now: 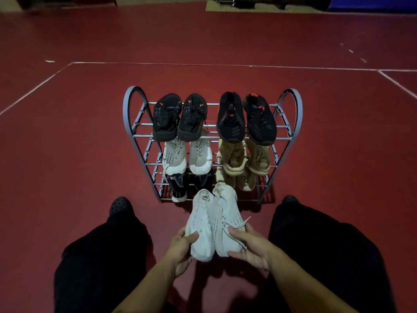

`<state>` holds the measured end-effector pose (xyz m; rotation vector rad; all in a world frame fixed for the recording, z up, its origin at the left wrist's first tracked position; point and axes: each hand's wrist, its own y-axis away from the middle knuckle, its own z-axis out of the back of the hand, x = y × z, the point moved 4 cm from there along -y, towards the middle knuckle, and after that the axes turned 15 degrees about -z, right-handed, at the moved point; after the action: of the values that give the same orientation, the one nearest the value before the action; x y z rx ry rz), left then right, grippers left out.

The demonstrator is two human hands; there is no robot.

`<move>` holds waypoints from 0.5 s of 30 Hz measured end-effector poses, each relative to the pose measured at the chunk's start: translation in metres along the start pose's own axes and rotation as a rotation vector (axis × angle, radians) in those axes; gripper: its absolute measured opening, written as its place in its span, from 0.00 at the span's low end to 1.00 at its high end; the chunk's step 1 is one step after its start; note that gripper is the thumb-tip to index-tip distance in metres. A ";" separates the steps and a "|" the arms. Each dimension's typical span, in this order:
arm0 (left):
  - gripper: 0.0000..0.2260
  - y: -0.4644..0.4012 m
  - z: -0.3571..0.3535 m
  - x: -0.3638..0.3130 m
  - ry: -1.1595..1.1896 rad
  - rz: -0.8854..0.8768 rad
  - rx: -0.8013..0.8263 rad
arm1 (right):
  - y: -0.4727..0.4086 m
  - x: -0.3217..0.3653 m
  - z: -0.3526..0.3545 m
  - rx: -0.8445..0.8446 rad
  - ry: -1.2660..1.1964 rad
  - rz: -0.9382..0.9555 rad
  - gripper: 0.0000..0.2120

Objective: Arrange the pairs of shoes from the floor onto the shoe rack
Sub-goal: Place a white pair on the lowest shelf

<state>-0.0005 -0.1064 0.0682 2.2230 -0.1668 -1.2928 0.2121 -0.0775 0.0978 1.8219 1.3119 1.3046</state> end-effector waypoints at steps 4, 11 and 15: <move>0.16 -0.002 -0.002 0.002 0.026 -0.008 -0.002 | -0.006 -0.003 0.004 -0.073 0.113 0.031 0.40; 0.16 -0.011 -0.007 0.012 0.043 0.031 0.033 | -0.013 -0.020 0.018 -0.115 0.064 -0.070 0.26; 0.16 -0.025 -0.011 0.035 0.048 0.079 0.046 | -0.024 -0.026 0.029 -0.077 -0.105 -0.062 0.21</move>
<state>0.0230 -0.0938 0.0325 2.2601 -0.2659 -1.2035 0.2273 -0.0888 0.0565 1.7588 1.2360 1.1940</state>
